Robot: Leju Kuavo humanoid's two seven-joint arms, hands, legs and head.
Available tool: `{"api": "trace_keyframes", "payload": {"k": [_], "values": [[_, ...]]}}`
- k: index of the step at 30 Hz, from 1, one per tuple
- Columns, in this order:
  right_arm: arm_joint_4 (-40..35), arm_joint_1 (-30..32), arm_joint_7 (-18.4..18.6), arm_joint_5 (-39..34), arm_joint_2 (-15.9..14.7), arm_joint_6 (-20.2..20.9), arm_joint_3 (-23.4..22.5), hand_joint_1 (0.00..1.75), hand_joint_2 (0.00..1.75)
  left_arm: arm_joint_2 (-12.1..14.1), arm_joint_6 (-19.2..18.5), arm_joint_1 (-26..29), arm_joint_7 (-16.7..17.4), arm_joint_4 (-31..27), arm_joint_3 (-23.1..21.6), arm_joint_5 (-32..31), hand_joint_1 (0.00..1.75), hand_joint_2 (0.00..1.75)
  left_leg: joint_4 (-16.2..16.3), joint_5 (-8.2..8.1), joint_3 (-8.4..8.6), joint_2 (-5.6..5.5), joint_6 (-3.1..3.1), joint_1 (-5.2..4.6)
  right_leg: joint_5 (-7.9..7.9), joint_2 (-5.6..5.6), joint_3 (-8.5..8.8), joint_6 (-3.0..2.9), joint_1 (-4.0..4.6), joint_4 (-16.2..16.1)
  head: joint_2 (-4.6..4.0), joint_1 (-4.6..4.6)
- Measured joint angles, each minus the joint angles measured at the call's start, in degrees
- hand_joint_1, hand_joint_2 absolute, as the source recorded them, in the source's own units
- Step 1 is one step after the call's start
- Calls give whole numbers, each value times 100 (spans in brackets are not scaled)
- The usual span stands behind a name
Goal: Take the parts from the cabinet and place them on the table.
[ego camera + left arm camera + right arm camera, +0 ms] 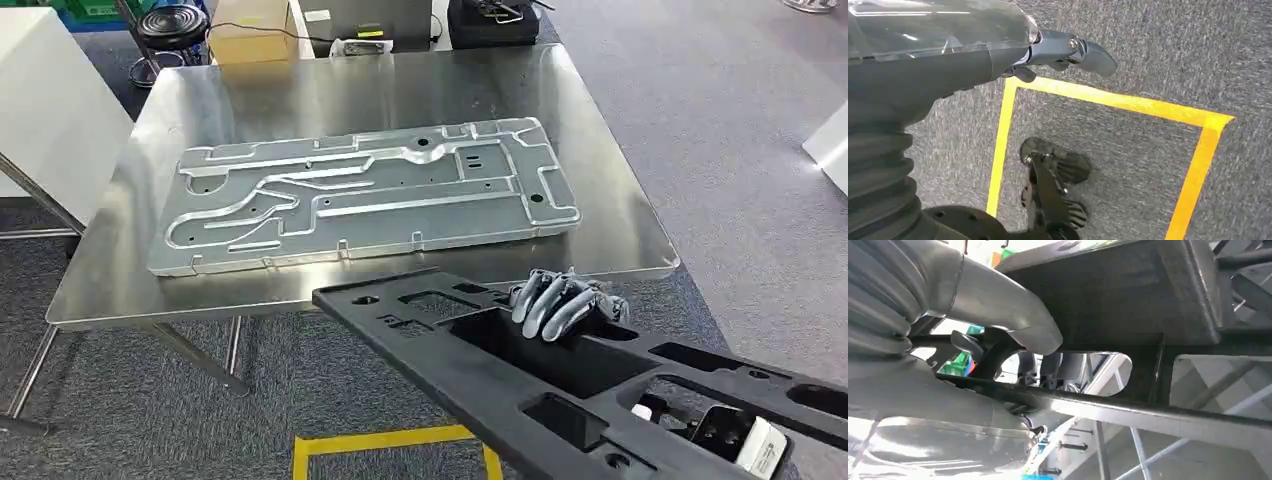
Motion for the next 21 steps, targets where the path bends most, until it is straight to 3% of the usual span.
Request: {"api": "trace_keyframes", "payload": {"k": [1, 2, 8, 10, 11, 13, 15, 16, 19, 20, 21], "values": [[-2, 58, -9, 24, 7, 11, -13, 175, 175, 2, 0, 16, 0, 0, -2, -9, 0, 175, 412, -99, -255, 0, -13, 0, -33, 3, 32, -3, 8, 4, 0, 0], [-2, 116, -11, 41, 13, 11, -31, 175, 175, 2, 0, 32, 0, 0, -2, -15, 0, 175, 556, -38, -394, 0, -19, 0, -71, 8, 72, -3, 11, 9, 0, 0], [-4, 150, -13, 46, 15, 11, -54, 175, 175, 2, -2, 43, 0, 0, -2, -30, 0, 175, 471, 96, -395, 0, -17, 0, -102, 15, 111, 0, 11, 14, 0, 0], [-20, 191, -15, 50, 22, 11, -81, 175, 175, 2, -6, 53, -2, 0, -2, -55, 0, 175, 120, 381, -282, 0, -9, 0, -149, 28, 172, 13, 10, 21, 0, 0], [-90, 268, -17, 63, 35, 6, -151, 175, 175, 2, -9, 46, -2, 0, -4, -87, 0, 175, -1242, 882, 316, -5, 112, -32, -336, 59, 328, 123, 46, 66, 0, 0], [-116, 310, -20, 74, 41, 4, -164, 175, 175, 2, -4, 63, 7, 0, -4, -101, 0, 175, -1255, 848, 310, -6, 184, -36, -305, 56, 349, 196, 48, 96, 0, 0], [-144, 347, -22, 87, 44, 0, -186, 175, 175, -9, 0, 67, 9, 0, -4, -101, 0, 175, -1303, 834, 412, -10, 253, -6, -373, 42, 343, 250, 24, 197, 0, 2], [-160, 341, -22, 89, 44, 0, -201, 175, 175, -9, 2, 62, 9, 0, -4, -101, 0, 175, -1313, 816, 448, -7, 286, -6, -506, 31, 204, 278, 15, 463, 0, 2], [-170, 385, -22, 92, 44, -5, -238, 175, 175, -9, 2, 60, 9, 0, -4, -101, 0, 175, -1312, 748, 495, -3, 314, -15, -1033, 28, -572, 340, -13, 1704, 0, 2], [-168, 402, -22, 94, 44, -4, -238, 175, 175, -9, 2, 66, 9, 0, -4, -101, 0, 175, -1311, 719, 525, -3, 308, -15, -1025, 27, -764, 346, -14, 1919, 0, 0], [-170, 415, -22, 96, 44, -4, -238, 175, 175, -11, 2, 68, 9, 0, -4, -101, 0, 175, -1311, 688, 570, -5, 304, -15, -867, 26, -801, 338, -14, 1837, 0, 2]]}}
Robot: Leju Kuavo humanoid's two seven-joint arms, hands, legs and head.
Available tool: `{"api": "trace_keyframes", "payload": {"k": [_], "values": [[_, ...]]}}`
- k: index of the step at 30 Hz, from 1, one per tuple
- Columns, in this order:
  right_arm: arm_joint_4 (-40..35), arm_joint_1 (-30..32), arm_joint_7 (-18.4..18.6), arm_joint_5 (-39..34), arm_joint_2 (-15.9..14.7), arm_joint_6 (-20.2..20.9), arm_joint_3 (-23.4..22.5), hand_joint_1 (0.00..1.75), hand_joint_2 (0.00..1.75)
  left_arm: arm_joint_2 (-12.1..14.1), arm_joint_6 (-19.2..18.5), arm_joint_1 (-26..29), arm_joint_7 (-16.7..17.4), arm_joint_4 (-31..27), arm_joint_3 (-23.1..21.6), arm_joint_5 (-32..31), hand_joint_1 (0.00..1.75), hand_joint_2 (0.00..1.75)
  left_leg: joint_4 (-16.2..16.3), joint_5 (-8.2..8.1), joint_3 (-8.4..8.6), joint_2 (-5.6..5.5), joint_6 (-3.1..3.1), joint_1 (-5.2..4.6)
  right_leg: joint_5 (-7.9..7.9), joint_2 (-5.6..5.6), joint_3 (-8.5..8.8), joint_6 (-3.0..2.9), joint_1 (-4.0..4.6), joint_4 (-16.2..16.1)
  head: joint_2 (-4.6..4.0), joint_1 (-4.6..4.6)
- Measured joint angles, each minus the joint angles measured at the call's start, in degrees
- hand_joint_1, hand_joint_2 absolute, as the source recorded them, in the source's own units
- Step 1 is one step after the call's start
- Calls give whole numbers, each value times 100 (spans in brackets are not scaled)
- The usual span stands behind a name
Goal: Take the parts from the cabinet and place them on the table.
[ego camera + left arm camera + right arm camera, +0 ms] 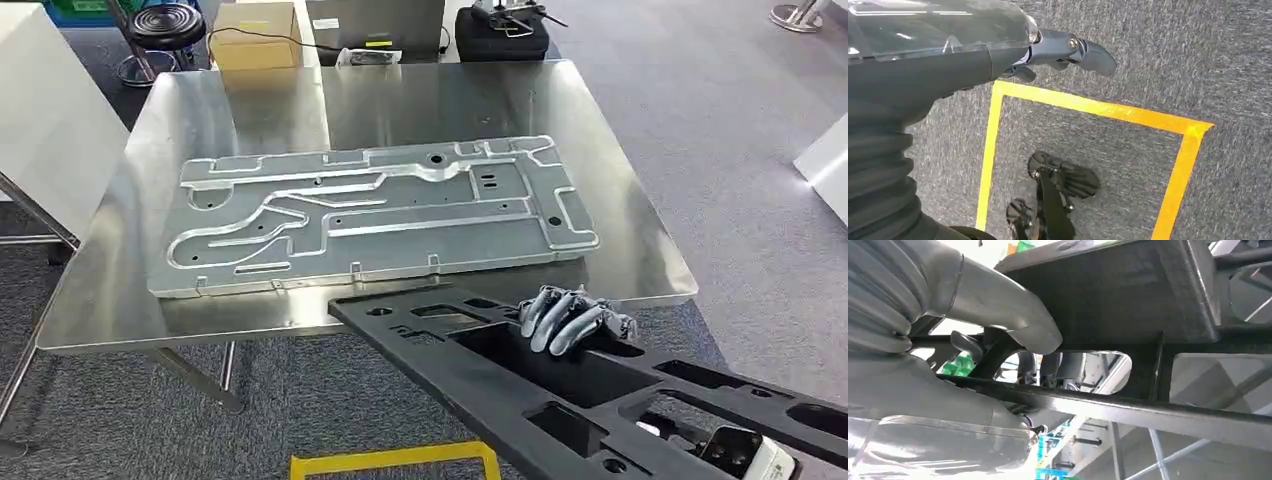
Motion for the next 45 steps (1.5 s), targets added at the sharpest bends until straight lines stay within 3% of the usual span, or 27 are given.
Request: {"api": "trace_keyframes", "payload": {"k": [2, 3, 4, 5, 6, 8, 10, 13, 14, 15, 16, 18, 19, 20, 22, 25, 28, 29, 30, 31, 34, 38, 40, 41, 43, 44, 45], "values": [[-4, 1, 0, 0, 0, 0, -2, 175, 175, -7, 0, 0, 0, 0, 0, 0, 0, 175, -2, -90, 142, -8, -23, -1, 685, -1, 301, -40, 8, -902, 0, 0], [-9, -1, 0, 0, 0, 0, -2, 175, 175, -13, 0, -1, 0, 0, 0, -4, 0, 175, -11, -137, 201, -8, -38, -1, 1035, -8, 493, -97, 25, -1420, 0, 0], [-7, -1, 0, 0, 0, 4, -6, 175, 175, -24, 0, 0, 0, 0, 0, -7, 0, 175, -17, -166, 238, -10, -62, -2, 985, -28, 555, -143, 56, -1579, 0, -2], [-7, -9, 0, 0, 2, 18, -9, 175, 175, -24, 2, -12, -2, 0, -2, -7, 0, 175, -28, -182, 227, -13, -102, -11, 796, -41, 539, -175, 93, -1690, 0, 2], [-11, -7, -2, 0, 2, 35, -13, 175, 175, -24, 13, -17, 0, 0, 0, -4, 0, 175, -55, -206, 222, -3, -144, -9, 904, -25, 554, -228, 101, -1686, 0, -2], [-15, -12, -9, 0, 13, 89, -28, 175, 175, -24, 31, -10, 4, 0, 0, 39, 0, 175, 35, -162, 311, 3, -228, -29, 920, -3, 634, -317, 72, -1735, 0, -2], [-22, -49, -18, 141, 76, 5, -35, 175, 175, -15, 44, -34, -2, 0, 0, 46, 0, 175, 289, -330, 246, 4, -247, -8, 921, -22, 784, -366, 42, -1791, 0, -4], [63, -244, -28, 509, 264, -449, -26, 175, 175, -18, 31, -52, -68, 0, -2, 46, 0, 175, 1506, -898, -485, 4, -311, 11, 864, -16, 813, -418, 59, -1790, 0, -4], [127, -326, -28, 507, 273, -597, -28, 175, 175, -18, 24, -49, -79, 0, -2, 46, 0, 175, 1743, -932, -678, 4, -316, 10, 848, -7, 824, -417, 63, -1786, 0, -4], [199, -424, -28, 481, 273, -735, -42, 175, 175, -13, 9, -39, -87, 0, -2, 44, 0, 175, 1727, -826, -751, 4, -320, 10, 832, 6, 845, -413, 65, -1786, 0, -4], [298, -542, -28, 408, 271, -842, -101, 175, 175, -9, -4, -30, -90, 0, -2, 44, 0, 175, 1448, -577, -697, 5, -330, 10, 808, 14, 877, -407, 65, -1785, 0, -4], [556, -840, -20, 302, 262, -949, -291, 175, 175, -5, -33, -34, -96, 0, -2, 35, 0, 175, 434, 124, -351, 8, -273, 9, 758, 17, 961, -380, 64, -1781, 0, -4], [737, -1031, 0, 302, 243, -1016, -412, 175, 175, -2, -48, -29, -101, -2, -2, 24, 0, 175, 104, 269, -249, 22, -238, 2, 737, 13, 964, -358, 64, -1781, 0, -2], [991, -1282, 24, 304, 212, -1078, -532, 175, 175, -2, -63, -49, -103, 0, -4, 4, 0, 175, 7, 59, -288, 26, -222, -19, 745, 30, 934, -333, 81, -1742, 0, -4], [1616, -1806, 57, 295, 129, -1224, -798, 175, 175, -2, -90, -59, -109, 0, -4, -15, 0, 175, 54, 228, -293, 19, -137, -44, 740, 41, 893, -254, 82, -1750, 0, -4], [2289, -2346, 85, 326, -5, -1390, -1080, 175, 175, -9, -136, -62, -151, 0, -4, -33, 0, 175, -16, 293, -268, 12, -43, 9, 631, 27, 854, -153, 75, -1623, 0, -2], [3132, -2875, 194, 482, -137, -1752, -1261, 175, 175, -2, -177, -72, -175, 0, -4, -59, 0, 175, -15, 280, -272, 17, -13, 5, 59, 8, 204, -70, 16, -381, 0, -2], [3426, -3034, 210, 597, -188, -1931, -1320, 175, 175, -2, -177, -81, -173, 0, -4, -61, 0, 175, -12, 277, -274, 14, -9, 5, -24, 4, -9, -45, -7, -16, 0, -2], [3792, -3205, 214, 798, -253, -2188, -1379, 175, 175, -2, -177, -79, -168, 0, -4, -61, 0, 175, -11, 274, -271, 5, -11, 5, 29, 2, -110, -31, -30, 94, 0, -2], [4177, -3406, 214, 1069, -317, -2516, -1416, 175, 175, -2, -177, -75, -168, 0, -4, -59, 0, 175, -8, 269, -265, -2, -17, 8, 221, -2, -74, -18, -53, -80, 0, -2], [5123, -4042, 401, 2249, -485, -3556, -1405, 175, 175, -2, -192, -75, -195, 0, -7, -61, 0, 175, 12, 237, -243, -18, -67, 7, 1033, -20, 545, -30, -91, -1547, 0, -2], [6335, -4759, 1015, 3984, -544, -4453, -1062, 175, 175, 20, -256, -83, -260, 0, -7, -77, 0, 175, -5, 243, -265, -12, -204, 0, 976, 2, 557, -124, -11, -1681, 0, -2], [6813, -5033, 1255, 4534, -542, -4584, -804, 175, 175, 46, -267, -92, -273, 0, -11, -90, 0, 175, 67, 175, -289, -3, -273, 8, 1021, -2, 588, -209, -63, -1753, 0, -2], [6964, -5133, 1285, 4592, -533, -4614, -692, 175, 175, 46, -273, -100, -275, 0, -15, -92, 0, 175, 293, 23, -398, -2, -283, 5, 1016, -3, 589, -263, -60, -1754, 0, -2], [7231, -5266, 1393, 4763, -511, -4656, -524, 175, 175, 46, -278, -105, -275, 0, -28, -98, 0, 175, 1234, -411, -862, -1, -303, 12, 1002, -19, 594, -303, -25, -1753, 0, -2], [7378, -5332, 1537, 5029, -488, -4671, -434, 175, 175, 46, -280, -97, -275, 0, -35, -107, 0, 175, 1668, -553, -1094, -1, -310, 11, 996, -26, 594, -312, -3, -1748, 0, -2], [7554, -5416, 1758, 5418, -437, -4658, -301, 175, 175, 46, -280, -90, -275, 0, -46, -120, 0, 175, 1902, -549, -1245, -1, -307, 11, 987, -26, 602, -326, 15, -1747, 0, -2]]}}
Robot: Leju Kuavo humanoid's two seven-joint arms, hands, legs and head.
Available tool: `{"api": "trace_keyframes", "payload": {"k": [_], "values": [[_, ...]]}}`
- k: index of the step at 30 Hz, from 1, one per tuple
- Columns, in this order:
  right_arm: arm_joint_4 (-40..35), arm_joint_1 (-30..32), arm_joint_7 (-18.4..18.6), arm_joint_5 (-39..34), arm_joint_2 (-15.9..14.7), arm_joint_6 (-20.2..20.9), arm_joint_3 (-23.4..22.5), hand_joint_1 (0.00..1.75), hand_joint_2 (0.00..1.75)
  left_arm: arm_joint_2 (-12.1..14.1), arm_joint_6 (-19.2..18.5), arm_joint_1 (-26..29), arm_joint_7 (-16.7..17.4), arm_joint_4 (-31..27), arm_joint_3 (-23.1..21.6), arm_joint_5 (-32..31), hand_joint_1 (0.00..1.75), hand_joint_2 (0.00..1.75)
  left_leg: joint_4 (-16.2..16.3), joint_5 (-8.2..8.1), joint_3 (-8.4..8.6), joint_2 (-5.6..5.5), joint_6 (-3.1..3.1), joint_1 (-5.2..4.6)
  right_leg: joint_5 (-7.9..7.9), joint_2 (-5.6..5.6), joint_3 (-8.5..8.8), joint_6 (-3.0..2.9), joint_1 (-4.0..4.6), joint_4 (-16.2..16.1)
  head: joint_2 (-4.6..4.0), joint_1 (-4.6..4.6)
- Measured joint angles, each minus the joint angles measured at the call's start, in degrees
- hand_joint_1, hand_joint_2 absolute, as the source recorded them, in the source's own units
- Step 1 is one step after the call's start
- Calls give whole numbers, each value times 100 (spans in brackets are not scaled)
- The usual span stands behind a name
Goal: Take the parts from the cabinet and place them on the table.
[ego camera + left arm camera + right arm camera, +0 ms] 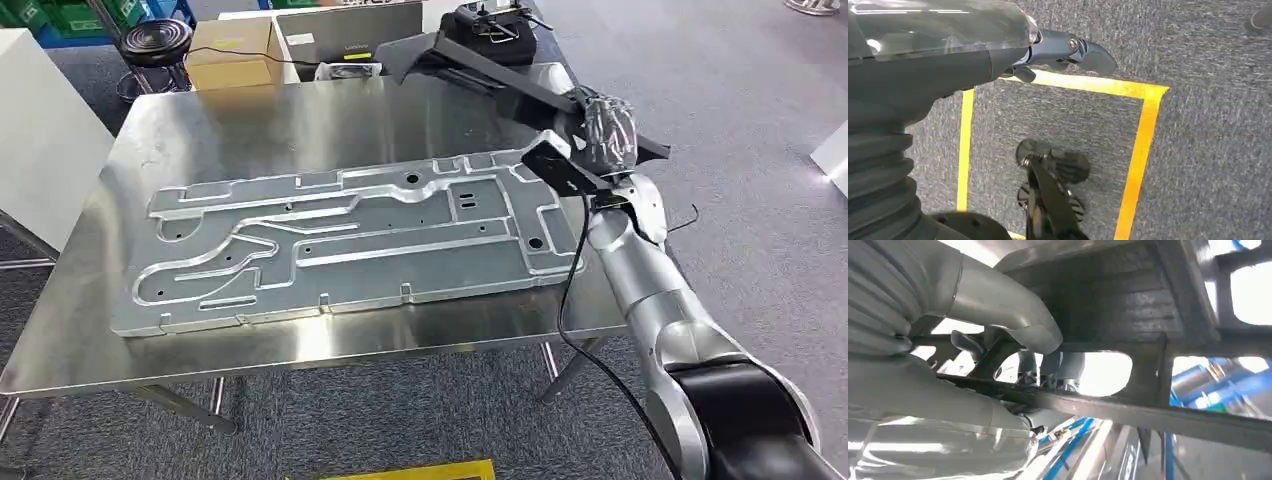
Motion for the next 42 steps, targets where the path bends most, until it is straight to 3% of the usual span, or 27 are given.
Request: {"api": "trace_keyframes", "payload": {"k": [1, 2, 4, 5, 8, 10, 11, 14, 15, 16, 17, 19, 20, 24, 25, 26, 27, 29, 30, 31, 32, 34, 35, 36, 39, 40, 42], "values": [[197, -94, 260, 387, 48, 59, 160, 175, 175, 2, 0, 6, 0, 0, -7, -11, 0, 175, -126, 155, 26, 0, 9, 0, -8, 2, 14, -10, 14, 2, 0, 0], [343, -168, 419, 653, 105, 98, 293, 175, 175, 2, -4, 5, 2, 0, -13, -15, 0, 175, -458, 379, 171, 1, 26, -1, -20, 13, 31, -11, 23, 7, 0, 0], [545, -263, 585, 927, 253, 131, 561, 175, 175, 2, -4, -13, 0, 0, -41, -26, 0, 175, -1614, 954, 708, 3, 110, -12, -62, 37, 81, -1, 44, 18, 0, 0], [625, -311, 609, 949, 295, 129, 634, 175, 175, 11, -7, -26, 2, 0, -50, -31, 0, 175, -1797, 876, 834, 4, 138, -43, -77, 36, 77, 20, 79, 23, 0, 0], [861, -436, 635, 989, 380, 127, 806, 175, 175, 4, -9, -26, 2, 0, -61, -31, 0, 175, -1847, 900, 816, -11, 166, -55, -80, 25, 64, 94, 56, 19, 0, 0], [939, -479, 644, 1054, 402, 185, 874, 175, 175, -2, -11, -17, 2, 0, -70, -33, 0, 175, -1943, 946, 864, -10, 234, 15, -137, 18, 71, 160, 54, 50, 0, 0], [981, -537, 653, 1144, 415, 285, 907, 175, 175, -2, -13, -20, 2, 0, -74, -35, 0, 175, -1956, 947, 874, -16, 257, 12, -271, 16, -6, 179, 56, 240, 0, 0], [1213, -627, 759, 1494, 587, 563, 1106, 175, 175, 0, -17, -26, 2, 0, -85, -65, 0, 175, -1955, 934, 876, -6, 271, 10, -845, 17, -659, 251, 1, 1520, 0, 0], [1291, -611, 810, 1610, 667, 610, 1171, 175, 175, 0, -20, -24, 0, 0, -87, -72, 0, 175, -1953, 929, 877, -3, 265, 10, -895, 13, -834, 266, -13, 1807, 0, 0], [1368, -577, 880, 1754, 778, 643, 1250, 175, 175, 0, -28, -25, -13, 0, -94, -87, 0, 175, -1950, 921, 884, 0, 254, 11, -767, 11, -872, 279, -37, 1783, 0, 0], [1431, -557, 961, 1876, 896, 664, 1333, 175, 175, -2, -37, -26, -20, 0, -98, -94, 0, 175, -1944, 910, 891, 2, 237, 11, -545, 6, -762, 280, -53, 1497, 0, 0], [1522, -555, 1135, 2107, 1107, 738, 1496, 175, 175, -4, -85, -41, -72, 0, -116, -138, 0, 175, -1905, 869, 909, 2, 196, 16, 30, -2, -263, 263, -69, 426, 0, 0], [1569, -553, 1202, 2185, 1176, 769, 1563, 175, 175, -2, -103, -44, -90, 0, -136, -155, 0, 175, -1900, 851, 903, 0, 173, 15, 30, 1, -128, 247, -66, 127, 0, 0], [1724, -483, 1448, 2427, 1523, 857, 1825, 175, 175, 2, -153, -52, -136, 0, -225, -208, 0, 175, -1925, 857, 904, -12, 26, 9, 4, 10, -115, 108, 25, 78, 0, 0], [1739, -479, 1468, 2435, 1604, 857, 1864, 175, 175, 9, -153, -54, -135, 0, -236, -214, 0, 175, -1903, 820, 894, -12, -3, 14, 38, 2, -74, 54, -33, 15, 0, 0], [1763, -481, 1479, 2444, 1630, 857, 1886, 175, 175, 7, -155, -50, -140, 0, -240, -216, 0, 175, -1799, 741, 868, 6, -21, 22, 43, -1, -54, 20, -34, -9, 0, 0], [1783, -488, 1496, 2446, 1679, 857, 1905, 175, 175, 2, -162, -48, -140, 2, -243, -225, 0, 175, -1481, 547, 732, 5, -34, 26, 39, -2, -50, -24, -32, -9, 0, -2], [1835, -467, 1499, 2451, 1733, 861, 1945, 175, 175, 13, -162, -46, -140, 2, -243, -236, 0, 175, -482, 108, 257, 5, -62, 30, 26, 5, -46, -44, -8, -6, 0, -2], [1857, -450, 1501, 2451, 1746, 863, 1969, 175, 175, 15, -162, -46, -140, 2, -243, -238, 0, 175, -142, 19, 78, 5, -69, 30, 23, 8, -43, -49, 3, -3, 0, -2], [1881, -437, 1505, 2451, 1759, 878, 1988, 175, 175, 17, -164, -43, -140, 2, -243, -240, 0, 175, -75, 75, 18, 5, -65, 30, 18, 13, -35, -51, 10, -1, 0, 0], [1903, -434, 1520, 2462, 1768, 905, 1997, 175, 175, 17, -170, -39, -140, 2, -243, -245, 0, 175, -296, 253, 100, 5, -58, 30, 8, 17, -24, -47, 11, 3, 0, 0], [1936, -434, 1594, 2470, 1814, 966, 2002, 175, 175, 26, -194, -38, -140, 2, -249, -256, 0, 175, -1290, 782, 572, 10, -35, 35, -27, 31, 7, -17, 10, 29, 0, 0], [1956, -430, 1645, 2506, 1847, 979, 2006, 175, 175, 28, -206, -42, -140, 2, -251, -256, 0, 175, -1778, 917, 789, 17, -16, 41, -57, 32, 16, 6, 10, 54, 0, 0], [1977, -423, 1687, 2534, 1864, 997, 2008, 175, 175, 31, -219, -51, -146, 2, -251, -256, 0, 175, -1854, 833, 876, 10, 11, -7, -72, 46, -3, 36, 55, 77, 0, 0], [2032, -334, 1752, 2567, 1912, 1056, 2019, 175, 175, 31, -273, -53, -175, 2, -256, -256, 0, 175, -1837, 838, 859, -3, 104, -15, -56, 47, 20, 121, 30, 38, 0, 0], [2050, -315, 1774, 2567, 1914, 1062, 2021, 175, 175, 28, -284, -55, -186, 2, -258, -256, 0, 175, -1887, 864, 885, 2, 152, 23, -76, 46, 29, 159, 59, 44, 0, -2], [2076, -284, 1796, 2573, 1914, 1058, 2021, 175, 175, 26, -317, -60, -240, 2, -284, -256, 0, 175, -1918, 879, 905, 8, 215, 38, -327, 34, -119, 215, 33, 384, 0, 0]]}}
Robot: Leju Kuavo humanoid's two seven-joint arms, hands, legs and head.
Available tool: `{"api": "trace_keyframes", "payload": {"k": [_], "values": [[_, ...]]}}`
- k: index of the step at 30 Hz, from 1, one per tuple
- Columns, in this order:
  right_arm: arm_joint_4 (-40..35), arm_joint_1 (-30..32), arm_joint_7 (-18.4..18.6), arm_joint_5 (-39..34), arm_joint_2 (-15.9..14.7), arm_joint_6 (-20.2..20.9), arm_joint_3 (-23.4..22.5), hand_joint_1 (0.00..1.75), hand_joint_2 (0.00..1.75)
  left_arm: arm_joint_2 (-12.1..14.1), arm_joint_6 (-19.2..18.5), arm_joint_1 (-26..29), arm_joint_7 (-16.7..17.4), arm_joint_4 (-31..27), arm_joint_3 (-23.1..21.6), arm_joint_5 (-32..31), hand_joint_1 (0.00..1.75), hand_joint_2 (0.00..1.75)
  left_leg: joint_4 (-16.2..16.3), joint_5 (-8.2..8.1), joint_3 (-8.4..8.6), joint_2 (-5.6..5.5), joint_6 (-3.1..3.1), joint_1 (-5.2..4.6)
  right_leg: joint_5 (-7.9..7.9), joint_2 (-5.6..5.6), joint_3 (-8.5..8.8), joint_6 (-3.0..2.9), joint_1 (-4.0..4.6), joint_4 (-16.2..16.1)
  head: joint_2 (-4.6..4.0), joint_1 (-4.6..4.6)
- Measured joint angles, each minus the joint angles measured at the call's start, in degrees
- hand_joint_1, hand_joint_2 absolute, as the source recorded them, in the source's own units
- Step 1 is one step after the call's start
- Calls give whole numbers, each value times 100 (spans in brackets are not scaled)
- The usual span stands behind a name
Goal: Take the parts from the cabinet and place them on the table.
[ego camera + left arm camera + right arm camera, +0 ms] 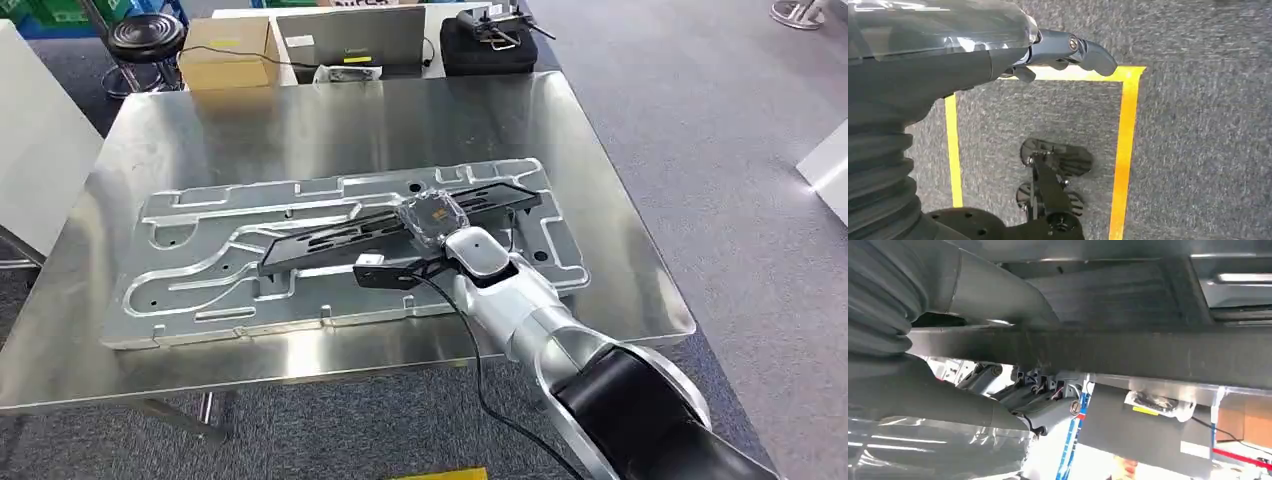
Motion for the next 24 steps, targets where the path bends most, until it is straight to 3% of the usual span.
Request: {"api": "trace_keyframes", "payload": {"k": [1, 2, 3, 4, 5, 7, 8, 9, 12, 14, 15, 17, 18, 19, 20, 21, 23, 24], "values": [[20, 17, 16, 0, 0, -2, 0, 175, 175, 2, -9, -1, -18, 0, -9, 0, 0, 175, 1, 0, -3, 0, 10, -2, -215, -1, -196, 22, -18, 411, 0, 0], [40, 57, 22, 0, -2, -7, 0, 0, 0, 4, -9, 1, -37, 0, -13, 0, 0, 175, 1, -3, -2, 2, 16, -7, -421, -3, -433, 43, -29, 894, 0, 0], [59, 112, 31, 2, -4, -15, 0, 0, 0, 4, -9, 6, -53, 0, -15, -2, 0, 175, 4, -7, -3, 2, 22, -8, -544, -3, -642, 56, -34, 1292, 0, 0], [72, 143, 42, 2, -9, -22, 0, 0, 0, 7, -9, 12, -59, 0, -20, -4, 0, 175, 6, -10, 0, 1, 26, -9, -526, -4, -737, 60, -39, 1446, 0, 0], [90, 177, 48, 11, -11, -20, 0, 0, 0, 7, -4, 17, -63, 0, -26, -4, 0, 175, 7, -11, 4, -3, 25, -9, -372, -6, -686, 52, -39, 1298, 0, 0], [94, 185, 50, 11, -15, -35, 0, 0, 0, 7, 29, 20, -48, 0, -39, -2, 0, 175, 9, -17, 16, -10, 16, -18, 115, -6, -274, -3, -33, 411, 0, 0], [94, 177, 50, 11, -15, -53, 0, 0, 0, 7, 39, 19, -46, 0, -48, -15, 0, 0, 9, -21, 24, -11, 8, -23, 335, -6, 0, -59, -16, -122, 0, 0], [94, 166, 48, 11, -15, -76, 0, 0, 0, 2, 39, 15, -52, 2, -63, -50, 0, 0, 24, -32, 10, -10, -25, -52, 302, -9, 107, -99, 20, -358, 0, 0], [94, 165, 26, -33, -26, -114, -9, 0, 0, 7, 24, 20, -118, 2, -90, -79, 0, 0, -2, -27, 20, -7, -115, -32, 325, -9, 91, -132, 52, -366, 0, 0], [68, 164, -37, -125, -20, -136, -53, 0, 0, 24, 20, 12, -120, 2, -96, -87, 0, 0, 14, -86, 20, -6, -173, -31, 388, -35, 148, -197, -24, -477, 0, 0], [66, 149, -90, -188, -15, -160, -83, 0, 0, 22, 20, 9, -120, 4, -98, -100, 0, 0, 231, -237, -60, -3, -198, -34, 399, -33, 158, -234, -30, -492, 0, -2], [63, 137, -228, -339, 0, -228, -190, 0, 0, 20, 28, 12, -98, 7, -98, -105, 0, 0, 1115, -675, -457, -2, -239, -13, 393, -37, 161, -246, -22, -490, 0, 0], [63, 145, -344, -447, 0, -260, -246, 0, 0, 20, 35, 17, -81, 7, -98, -105, 0, 0, 1535, -830, -659, -2, -259, -9, 389, -40, 159, -250, -20, -482, 0, 0], [61, 157, -480, -559, 2, -299, -323, 0, 0, 20, 48, 24, -61, 7, -98, -105, 0, 0, 1783, -865, -785, -2, -275, -7, 384, -40, 156, -248, -20, -471, 0, -2], [59, 161, -604, -654, 9, -343, -398, 0, 0, 20, 50, 30, -48, 7, -98, -105, 0, 0, 1726, -764, -767, -1, -284, 4, 375, -38, 158, -243, -24, -461, 0, 0], [31, 160, -712, -723, 17, -372, -478, 0, 0, 20, 52, 31, -44, 7, -98, -105, 0, 0, 1407, -551, -619, 0, -291, 17, 359, -35, 158, -231, -31, -438, 0, 0], [-39, 133, -843, -821, 43, -424, -586, 0, 0, 22, 52, 22, -39, 7, -98, -103, 0, 0, 367, -47, -98, 12, -299, 45, 309, -19, 161, -177, -47, -368, 0, 0], [-63, 121, -945, -897, 55, -470, -630, 0, 0, 20, 52, 15, -28, 9, -98, -103, 0, 0, 154, -135, 21, 12, -289, 40, 287, -14, 146, -145, -27, -340, 0, 0]]}}
